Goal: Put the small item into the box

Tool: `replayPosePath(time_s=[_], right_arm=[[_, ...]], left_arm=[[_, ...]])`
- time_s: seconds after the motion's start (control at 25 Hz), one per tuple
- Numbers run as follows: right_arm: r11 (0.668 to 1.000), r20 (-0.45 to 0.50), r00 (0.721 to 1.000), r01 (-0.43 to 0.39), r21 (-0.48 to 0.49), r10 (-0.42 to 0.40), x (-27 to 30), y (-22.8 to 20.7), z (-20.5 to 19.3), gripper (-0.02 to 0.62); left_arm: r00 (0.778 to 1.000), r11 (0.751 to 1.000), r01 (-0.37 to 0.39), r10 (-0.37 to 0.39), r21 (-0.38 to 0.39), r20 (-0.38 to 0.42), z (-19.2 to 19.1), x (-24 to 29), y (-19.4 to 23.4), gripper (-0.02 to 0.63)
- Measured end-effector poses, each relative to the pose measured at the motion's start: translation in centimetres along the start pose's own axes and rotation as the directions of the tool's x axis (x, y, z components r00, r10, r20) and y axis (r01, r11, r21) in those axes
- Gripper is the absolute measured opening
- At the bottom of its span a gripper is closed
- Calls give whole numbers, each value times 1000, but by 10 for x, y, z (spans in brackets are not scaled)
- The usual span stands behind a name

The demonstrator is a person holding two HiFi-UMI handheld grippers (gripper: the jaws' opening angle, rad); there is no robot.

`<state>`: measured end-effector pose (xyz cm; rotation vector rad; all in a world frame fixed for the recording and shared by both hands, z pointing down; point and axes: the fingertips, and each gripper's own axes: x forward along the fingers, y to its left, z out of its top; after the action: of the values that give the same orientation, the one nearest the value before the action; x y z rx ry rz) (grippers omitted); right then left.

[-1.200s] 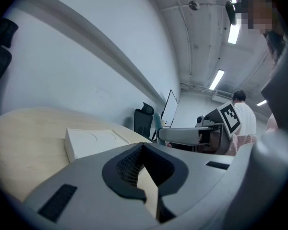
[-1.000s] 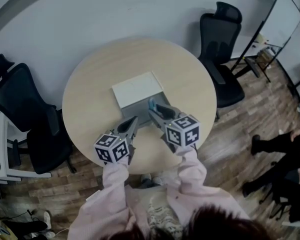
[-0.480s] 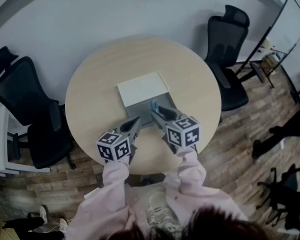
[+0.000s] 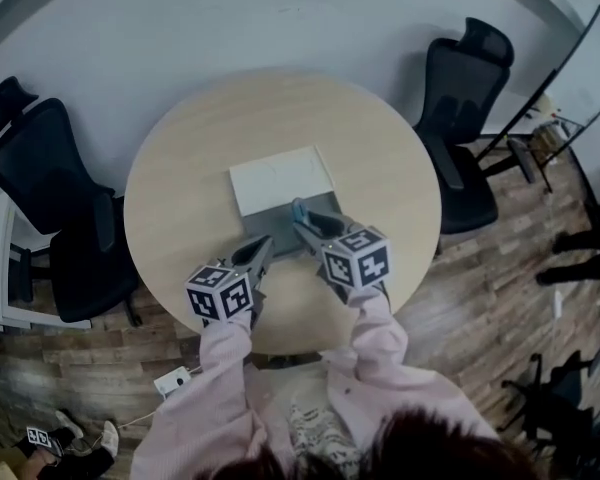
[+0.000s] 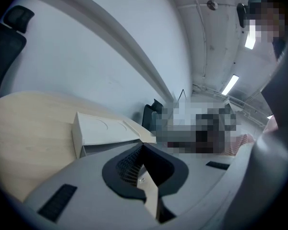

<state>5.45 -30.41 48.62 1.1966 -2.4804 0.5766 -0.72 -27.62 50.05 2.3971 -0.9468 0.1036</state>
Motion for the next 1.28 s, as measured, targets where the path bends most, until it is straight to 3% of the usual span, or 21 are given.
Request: replayPosePath(time_s=[0.72,1.28], right_arm=[[988,-143,983,-126,-92,113,35,-12,-16,126],[970,-252,954,-200,-136,162,55,-21,-37,126]], left_arm=[[996,994,-87,89,-70,20,-11,18,19,9],[993,987,-108,112,-116,30,-16,25,26,9]])
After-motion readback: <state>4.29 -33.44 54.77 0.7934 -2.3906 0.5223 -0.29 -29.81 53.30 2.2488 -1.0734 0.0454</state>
